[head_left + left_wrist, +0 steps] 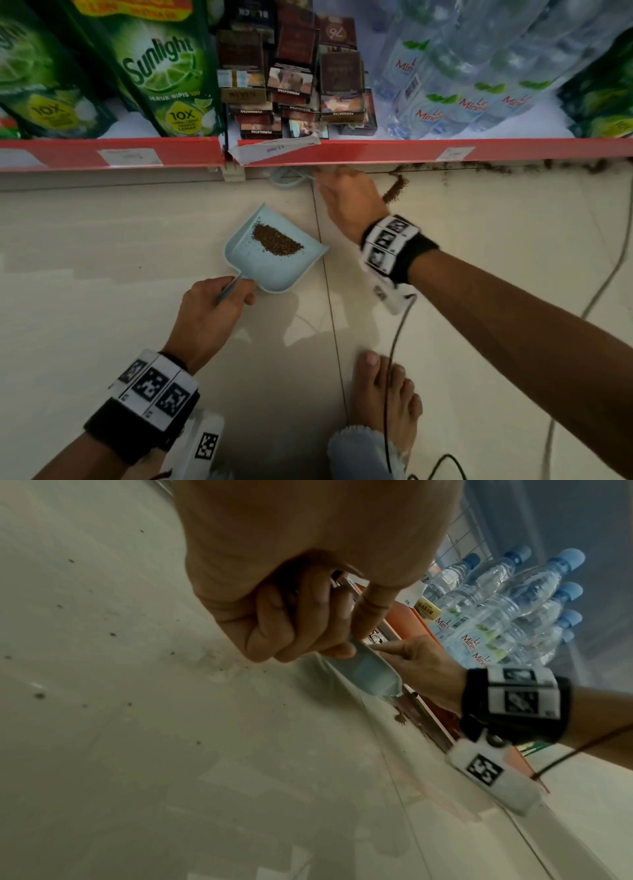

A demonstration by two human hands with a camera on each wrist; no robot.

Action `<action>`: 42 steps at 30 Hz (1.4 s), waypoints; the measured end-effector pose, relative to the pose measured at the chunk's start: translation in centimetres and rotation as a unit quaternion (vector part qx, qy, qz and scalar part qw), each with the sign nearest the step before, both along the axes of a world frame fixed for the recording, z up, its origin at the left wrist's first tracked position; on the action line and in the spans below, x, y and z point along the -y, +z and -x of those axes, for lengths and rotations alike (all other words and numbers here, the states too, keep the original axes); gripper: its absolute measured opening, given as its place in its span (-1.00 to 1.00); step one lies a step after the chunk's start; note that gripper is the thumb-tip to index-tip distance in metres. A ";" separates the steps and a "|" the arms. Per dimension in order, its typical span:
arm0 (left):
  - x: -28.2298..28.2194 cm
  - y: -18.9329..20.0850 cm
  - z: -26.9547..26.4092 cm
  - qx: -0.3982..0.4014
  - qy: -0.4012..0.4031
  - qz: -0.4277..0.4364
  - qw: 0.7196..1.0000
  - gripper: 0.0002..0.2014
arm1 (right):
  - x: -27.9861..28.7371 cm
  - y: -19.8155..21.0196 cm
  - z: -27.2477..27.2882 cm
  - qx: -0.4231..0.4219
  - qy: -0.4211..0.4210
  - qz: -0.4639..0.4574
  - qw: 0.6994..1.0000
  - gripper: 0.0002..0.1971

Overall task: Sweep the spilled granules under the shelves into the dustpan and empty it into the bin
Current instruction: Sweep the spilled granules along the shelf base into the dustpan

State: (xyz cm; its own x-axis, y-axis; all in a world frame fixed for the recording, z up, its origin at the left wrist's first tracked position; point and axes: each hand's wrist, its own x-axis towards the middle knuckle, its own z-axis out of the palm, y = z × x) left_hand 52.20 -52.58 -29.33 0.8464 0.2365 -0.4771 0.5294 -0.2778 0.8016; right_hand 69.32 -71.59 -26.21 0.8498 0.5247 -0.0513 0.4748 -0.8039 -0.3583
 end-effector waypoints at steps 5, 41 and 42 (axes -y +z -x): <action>-0.2 -0.4 0.0 0.003 0.014 0.021 1.000 -0.70 | 7.4 2.9 0.0 0.024 -0.022 0.206 0.978 -0.79; 1.8 -0.3 -2.1 0.000 -0.059 0.028 0.998 -0.63 | 5.2 1.3 -0.8 0.017 -0.040 -0.056 0.997 -0.75; 1.8 -0.1 -2.4 -0.002 -0.062 0.024 0.998 -0.63 | 6.2 1.5 -1.0 0.008 -0.032 -0.019 0.999 -0.75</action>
State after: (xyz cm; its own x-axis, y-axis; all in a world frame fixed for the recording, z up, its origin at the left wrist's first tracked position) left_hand 54.56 -54.41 -29.45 0.8661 0.1067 -0.4884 0.4962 -0.3032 0.8136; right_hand 70.33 -77.80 -24.68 0.8820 0.4709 -0.0182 0.4291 -0.8184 -0.3823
